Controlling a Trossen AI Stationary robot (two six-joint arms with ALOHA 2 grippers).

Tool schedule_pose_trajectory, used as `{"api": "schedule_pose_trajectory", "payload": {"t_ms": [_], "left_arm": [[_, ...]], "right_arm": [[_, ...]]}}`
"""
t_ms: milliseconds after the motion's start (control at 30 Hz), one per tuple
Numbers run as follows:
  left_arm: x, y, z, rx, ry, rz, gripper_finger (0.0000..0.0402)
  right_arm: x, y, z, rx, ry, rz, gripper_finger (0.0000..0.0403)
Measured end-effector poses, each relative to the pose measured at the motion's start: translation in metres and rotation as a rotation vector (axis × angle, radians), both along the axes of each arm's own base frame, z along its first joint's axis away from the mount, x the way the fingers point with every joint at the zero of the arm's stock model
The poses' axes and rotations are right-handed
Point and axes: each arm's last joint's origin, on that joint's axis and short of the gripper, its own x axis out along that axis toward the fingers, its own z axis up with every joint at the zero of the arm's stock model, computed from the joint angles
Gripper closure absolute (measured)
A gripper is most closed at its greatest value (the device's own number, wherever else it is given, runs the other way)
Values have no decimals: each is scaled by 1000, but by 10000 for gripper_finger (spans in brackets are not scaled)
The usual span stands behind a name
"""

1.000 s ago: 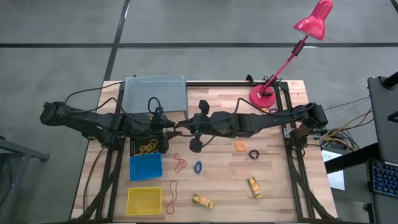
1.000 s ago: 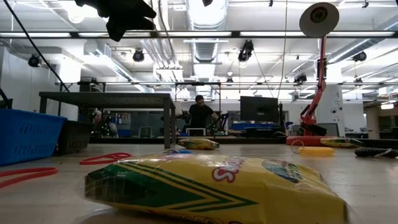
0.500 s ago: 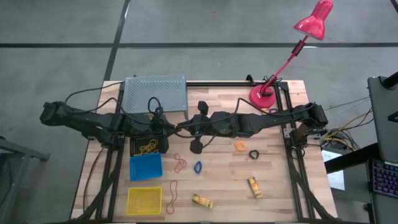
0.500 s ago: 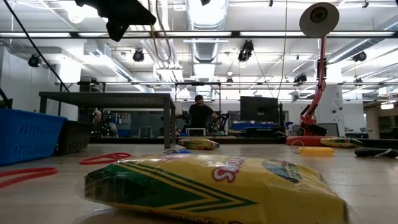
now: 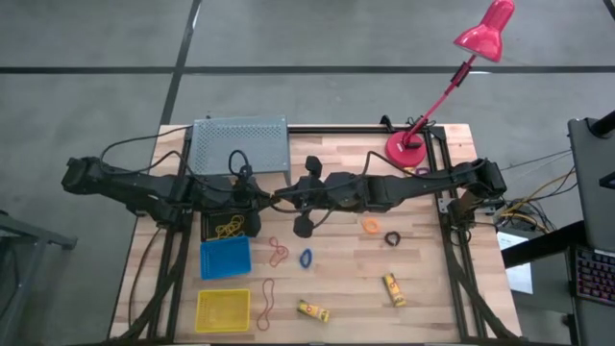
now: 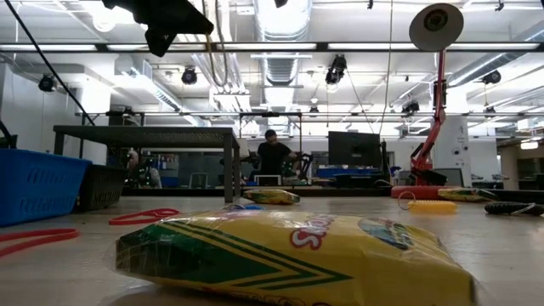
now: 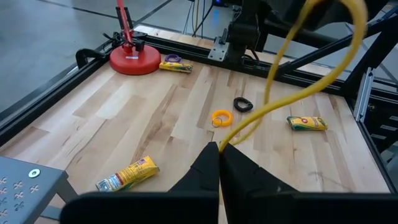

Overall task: Pick & Place Office Desk Supplies
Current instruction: Put the yellow rubber band in the black bin

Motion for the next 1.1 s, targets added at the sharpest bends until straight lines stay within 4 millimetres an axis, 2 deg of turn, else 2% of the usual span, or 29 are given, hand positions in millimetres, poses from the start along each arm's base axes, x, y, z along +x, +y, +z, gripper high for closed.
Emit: {"api": "schedule_pose_trajectory", "payload": {"t_ms": [233,833,1100], "left_arm": [[0,0,0,0,0,0,401],[0,0,0,3,1,-2,401],[0,0,0,7,1,7,401]], "right_arm": [[0,1,0,-13,7,42,376],[0,1,-1,-10,13,40,260],[0,0,-1,-7,9,-6,241]]}}
